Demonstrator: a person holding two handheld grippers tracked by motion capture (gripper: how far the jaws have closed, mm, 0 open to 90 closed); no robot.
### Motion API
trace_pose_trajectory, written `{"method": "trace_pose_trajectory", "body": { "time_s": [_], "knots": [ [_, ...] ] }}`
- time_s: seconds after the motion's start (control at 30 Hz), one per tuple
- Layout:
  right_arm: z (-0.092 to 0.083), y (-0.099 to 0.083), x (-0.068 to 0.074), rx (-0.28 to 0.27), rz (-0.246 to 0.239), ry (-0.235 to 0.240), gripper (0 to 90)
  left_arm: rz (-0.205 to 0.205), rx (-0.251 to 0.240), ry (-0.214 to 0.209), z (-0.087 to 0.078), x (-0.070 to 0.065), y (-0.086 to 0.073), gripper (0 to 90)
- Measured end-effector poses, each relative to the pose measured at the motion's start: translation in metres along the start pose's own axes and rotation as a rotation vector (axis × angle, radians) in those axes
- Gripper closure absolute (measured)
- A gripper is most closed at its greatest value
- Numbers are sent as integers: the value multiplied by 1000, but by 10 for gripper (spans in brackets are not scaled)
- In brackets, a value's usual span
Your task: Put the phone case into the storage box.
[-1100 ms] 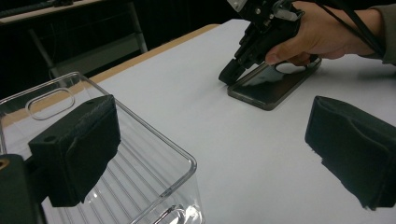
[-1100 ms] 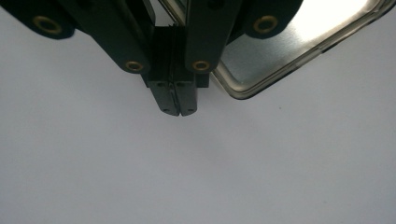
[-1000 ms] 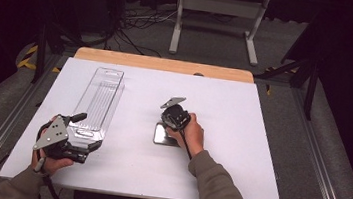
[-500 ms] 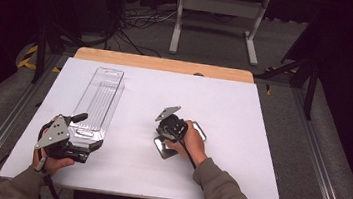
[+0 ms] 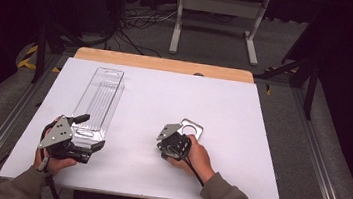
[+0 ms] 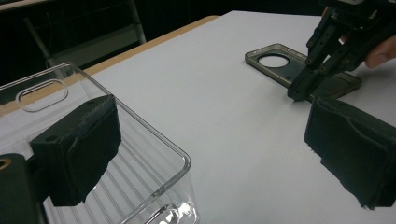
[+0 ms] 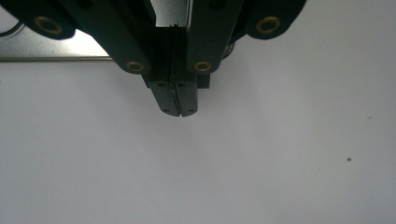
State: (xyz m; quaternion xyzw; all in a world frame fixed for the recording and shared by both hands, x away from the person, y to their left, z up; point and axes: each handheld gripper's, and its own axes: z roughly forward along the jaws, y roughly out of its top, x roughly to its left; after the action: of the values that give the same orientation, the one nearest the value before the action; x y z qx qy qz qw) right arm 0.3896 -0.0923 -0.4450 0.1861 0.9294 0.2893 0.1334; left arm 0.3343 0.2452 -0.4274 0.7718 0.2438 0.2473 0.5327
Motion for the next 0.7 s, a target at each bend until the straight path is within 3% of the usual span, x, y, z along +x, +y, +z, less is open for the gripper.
{"method": "trace_pose_trajectory", "body": {
  "time_s": [0.2,0.53,0.7],
  "knots": [
    [-12,-11,12,7,-39,22,900,2,5,2,1,-1,0,46],
    [-31,-39,19,-20,1,43,885,5,14,-4,1,-3,1,46],
    [-33,-43,20,-34,5,40,885,13,14,1,2,-4,1,46]
  ]
}}
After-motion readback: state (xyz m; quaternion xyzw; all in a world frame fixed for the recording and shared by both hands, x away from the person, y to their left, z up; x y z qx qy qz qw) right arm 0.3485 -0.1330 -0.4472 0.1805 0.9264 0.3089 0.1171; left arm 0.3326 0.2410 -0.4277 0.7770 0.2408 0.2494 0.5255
